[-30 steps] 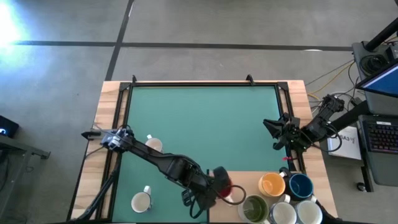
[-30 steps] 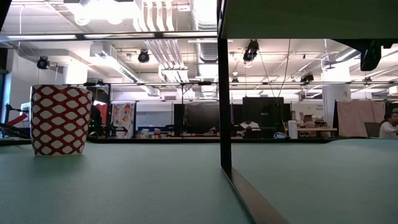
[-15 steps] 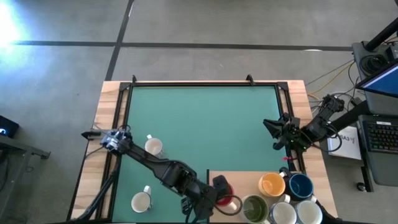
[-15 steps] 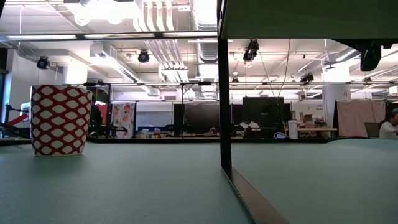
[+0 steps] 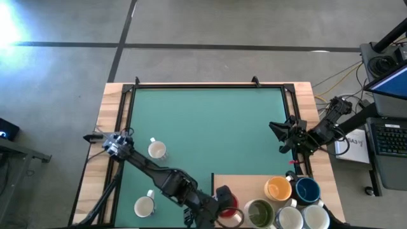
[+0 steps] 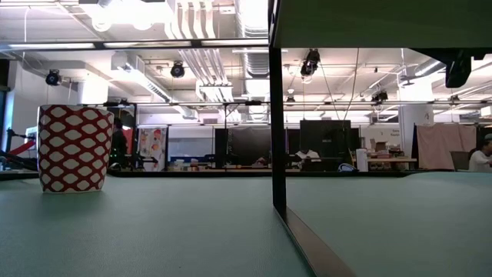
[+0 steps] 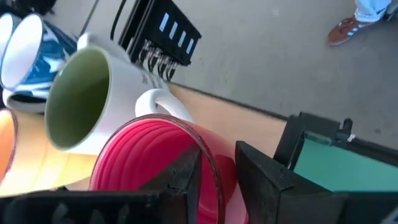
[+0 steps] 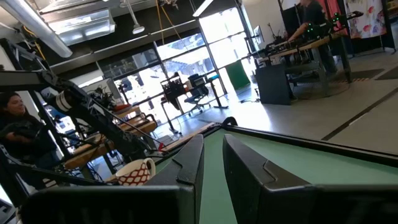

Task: Place coffee mugs
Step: Put the red mug on the shelf

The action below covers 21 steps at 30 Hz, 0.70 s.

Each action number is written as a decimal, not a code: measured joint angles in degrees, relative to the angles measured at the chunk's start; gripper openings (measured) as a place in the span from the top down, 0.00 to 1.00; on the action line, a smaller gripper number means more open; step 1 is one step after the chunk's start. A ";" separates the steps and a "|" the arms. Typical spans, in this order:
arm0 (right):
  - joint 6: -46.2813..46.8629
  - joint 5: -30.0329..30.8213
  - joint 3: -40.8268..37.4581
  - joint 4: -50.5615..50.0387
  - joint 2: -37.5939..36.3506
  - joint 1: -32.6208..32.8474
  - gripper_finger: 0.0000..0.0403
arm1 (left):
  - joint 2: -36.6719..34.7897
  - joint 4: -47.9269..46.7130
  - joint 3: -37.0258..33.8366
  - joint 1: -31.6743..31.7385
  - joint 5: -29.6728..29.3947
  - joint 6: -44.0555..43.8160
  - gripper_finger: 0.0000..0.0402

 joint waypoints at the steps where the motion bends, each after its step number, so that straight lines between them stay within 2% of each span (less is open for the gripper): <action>1: 0.00 0.00 0.00 0.00 0.00 0.01 0.88 | 0.00 0.34 0.00 -0.22 0.03 -0.05 0.80; 21: 0.00 0.00 0.00 0.01 0.00 0.01 0.88 | 1.31 7.33 0.02 -2.18 0.56 -0.22 0.80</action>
